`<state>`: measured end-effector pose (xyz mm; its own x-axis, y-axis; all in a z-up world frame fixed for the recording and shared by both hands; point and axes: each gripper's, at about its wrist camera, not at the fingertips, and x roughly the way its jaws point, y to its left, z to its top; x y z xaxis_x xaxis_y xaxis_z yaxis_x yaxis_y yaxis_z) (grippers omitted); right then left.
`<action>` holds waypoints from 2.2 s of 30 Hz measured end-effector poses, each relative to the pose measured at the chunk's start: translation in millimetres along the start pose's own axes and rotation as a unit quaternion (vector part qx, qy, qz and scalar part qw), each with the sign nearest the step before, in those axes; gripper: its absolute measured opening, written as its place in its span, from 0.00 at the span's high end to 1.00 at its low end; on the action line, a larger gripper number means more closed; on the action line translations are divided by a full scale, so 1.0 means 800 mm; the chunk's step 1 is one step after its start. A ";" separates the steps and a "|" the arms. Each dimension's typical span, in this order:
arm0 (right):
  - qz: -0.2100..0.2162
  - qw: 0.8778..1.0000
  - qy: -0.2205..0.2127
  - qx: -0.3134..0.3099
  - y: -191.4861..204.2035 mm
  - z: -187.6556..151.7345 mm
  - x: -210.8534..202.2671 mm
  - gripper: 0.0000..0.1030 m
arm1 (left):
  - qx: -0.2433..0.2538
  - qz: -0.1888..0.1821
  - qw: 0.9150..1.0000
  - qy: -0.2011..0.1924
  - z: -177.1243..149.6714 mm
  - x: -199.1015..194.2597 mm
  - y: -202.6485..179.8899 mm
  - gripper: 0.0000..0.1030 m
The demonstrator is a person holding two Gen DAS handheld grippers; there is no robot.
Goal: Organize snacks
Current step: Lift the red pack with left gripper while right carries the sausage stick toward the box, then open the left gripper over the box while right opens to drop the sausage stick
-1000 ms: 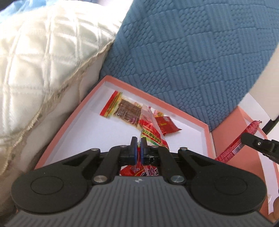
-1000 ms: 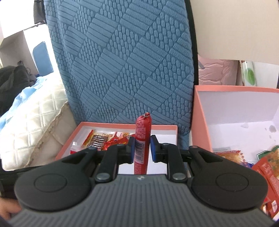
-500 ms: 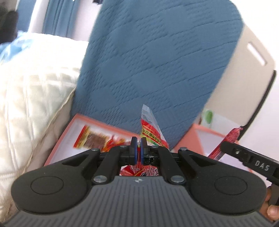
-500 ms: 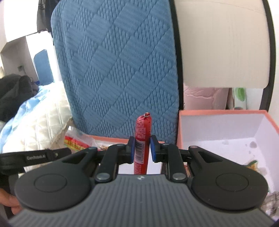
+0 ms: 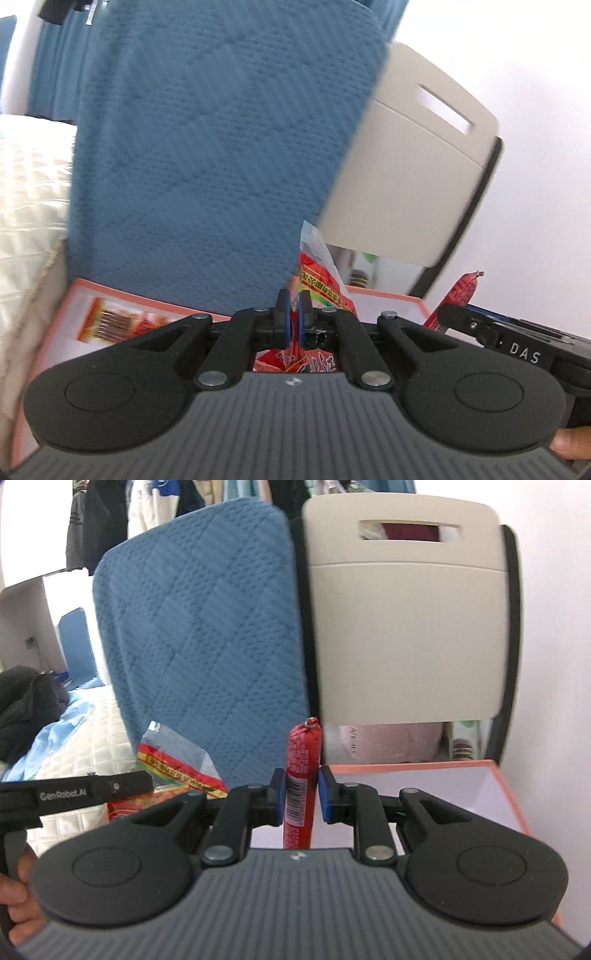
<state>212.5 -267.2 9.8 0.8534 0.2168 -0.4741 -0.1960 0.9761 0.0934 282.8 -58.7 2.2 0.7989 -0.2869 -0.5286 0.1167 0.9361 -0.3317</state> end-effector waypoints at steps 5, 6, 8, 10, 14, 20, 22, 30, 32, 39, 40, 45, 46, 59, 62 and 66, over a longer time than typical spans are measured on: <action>-0.024 0.999 0.020 0.015 -0.045 -0.007 -0.012 0.79 | 0.011 -0.022 0.999 0.026 -0.019 0.023 -0.041 0.95; -0.028 0.999 0.026 0.017 -0.054 -0.010 -0.012 0.79 | 0.012 -0.025 0.999 0.032 -0.024 0.028 -0.048 0.95; -0.040 0.998 0.040 0.022 -0.072 -0.018 -0.010 0.79 | 0.013 -0.033 0.998 0.049 -0.034 0.042 -0.058 0.95; -0.053 0.997 0.053 0.025 -0.084 -0.025 -0.006 0.79 | 0.013 -0.038 0.997 0.067 -0.045 0.056 -0.066 0.95; -0.067 0.995 0.076 0.026 -0.106 -0.046 0.002 0.79 | 0.017 -0.045 0.994 0.099 -0.068 0.085 -0.078 0.95; -0.074 0.991 0.104 0.041 -0.129 -0.076 0.014 0.79 | 0.028 -0.052 0.990 0.126 -0.087 0.100 -0.087 0.94; -0.072 0.990 0.111 0.044 -0.131 -0.081 0.017 0.78 | 0.033 -0.050 0.989 0.133 -0.087 0.101 -0.088 0.84; -0.083 0.991 0.088 0.058 -0.136 -0.068 0.007 0.37 | 0.046 -0.041 0.992 0.107 -0.057 0.070 -0.088 0.36; -0.084 0.992 0.068 0.058 -0.132 -0.057 -0.005 0.38 | 0.056 -0.041 0.993 0.094 -0.045 0.053 -0.090 0.36; -0.063 0.996 -0.003 0.061 -0.113 -0.016 -0.070 0.38 | 0.095 -0.045 0.993 0.049 -0.010 -0.010 -0.100 0.36; -0.061 0.996 -0.014 0.060 -0.109 -0.012 -0.080 0.38 | 0.101 -0.047 0.993 0.041 -0.006 -0.021 -0.101 0.36; -0.054 0.996 -0.057 0.051 -0.088 -0.005 -0.131 0.38 | 0.113 -0.059 0.992 0.007 0.001 -0.070 -0.105 0.36; -0.051 0.996 -0.062 0.049 -0.085 -0.007 -0.139 0.38 | 0.117 -0.060 0.991 0.000 0.001 -0.079 -0.107 0.36; -0.051 0.993 -0.094 0.046 -0.058 -0.044 -0.206 0.38 | 0.126 -0.069 0.988 -0.051 -0.029 -0.162 -0.120 0.36; -0.056 0.993 -0.090 0.046 -0.053 -0.059 -0.211 0.38 | 0.128 -0.061 0.988 -0.055 -0.041 -0.171 -0.121 0.36; -0.059 0.995 -0.074 0.041 -0.048 -0.075 -0.216 0.38 | 0.137 -0.049 0.988 -0.057 -0.057 -0.184 -0.125 0.36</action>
<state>43.5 -342.6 35.2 0.9314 0.0944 -0.3516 -0.0557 0.9914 0.1185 126.8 -119.6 77.3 0.8359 -0.3677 -0.4075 0.3384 0.9298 -0.1449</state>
